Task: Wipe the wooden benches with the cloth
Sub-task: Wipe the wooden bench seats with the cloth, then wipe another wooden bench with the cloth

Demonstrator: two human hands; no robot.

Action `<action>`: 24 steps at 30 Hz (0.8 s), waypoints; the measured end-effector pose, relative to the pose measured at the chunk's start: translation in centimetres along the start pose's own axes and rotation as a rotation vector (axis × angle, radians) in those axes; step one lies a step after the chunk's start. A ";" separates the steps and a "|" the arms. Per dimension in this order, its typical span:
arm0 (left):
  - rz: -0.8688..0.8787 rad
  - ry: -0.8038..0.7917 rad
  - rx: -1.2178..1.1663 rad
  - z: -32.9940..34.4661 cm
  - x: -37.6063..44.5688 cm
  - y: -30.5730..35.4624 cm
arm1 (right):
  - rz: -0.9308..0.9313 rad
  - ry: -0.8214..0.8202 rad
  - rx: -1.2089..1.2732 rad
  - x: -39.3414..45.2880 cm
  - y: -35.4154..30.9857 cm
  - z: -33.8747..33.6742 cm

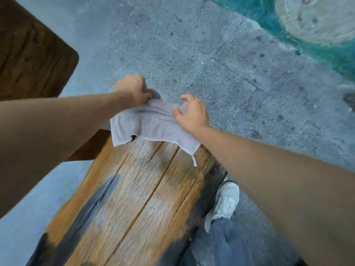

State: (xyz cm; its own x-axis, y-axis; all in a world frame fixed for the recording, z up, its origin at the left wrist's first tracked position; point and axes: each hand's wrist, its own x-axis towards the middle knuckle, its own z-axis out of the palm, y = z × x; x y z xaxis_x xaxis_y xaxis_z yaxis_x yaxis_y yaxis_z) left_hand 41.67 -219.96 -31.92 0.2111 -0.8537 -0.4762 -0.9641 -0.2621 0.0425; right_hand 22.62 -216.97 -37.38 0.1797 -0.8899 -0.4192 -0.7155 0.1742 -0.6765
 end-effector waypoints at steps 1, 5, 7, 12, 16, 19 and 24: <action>0.047 -0.053 -0.024 -1.0 -0.5 1.3 | 0.027 -0.084 -0.019 -0.5 1.2 -1.7; 0.155 -0.188 -0.140 -4.3 -2.5 8.6 | 0.227 -0.503 -0.077 -3.5 5.1 -10.1; 0.235 -0.314 -0.165 -5.9 -3.0 12.9 | 0.329 -0.551 -0.011 -5.2 6.5 -14.9; 0.413 -0.600 -0.192 -11.2 -3.4 23.9 | 0.393 -0.358 -0.023 -8.4 8.9 -26.0; 0.543 -0.417 -0.208 -14.9 -2.3 32.5 | 0.456 -0.073 -0.104 -10.6 10.5 -33.4; 0.651 -0.314 -0.239 -17.2 -1.0 38.7 | 0.535 0.070 -0.023 -11.9 12.2 -37.9; 0.860 -0.181 -0.162 -20.4 2.5 47.9 | 0.558 0.133 0.215 -12.7 16.9 -42.8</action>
State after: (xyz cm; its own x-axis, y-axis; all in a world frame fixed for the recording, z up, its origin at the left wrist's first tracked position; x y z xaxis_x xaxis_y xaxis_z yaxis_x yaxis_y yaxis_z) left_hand -0.69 -243.85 -13.12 -0.6166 -0.7039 -0.3526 -0.7395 0.3641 0.5662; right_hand -20.69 -220.81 -17.60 -0.2784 -0.6823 -0.6760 -0.5224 0.6982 -0.4896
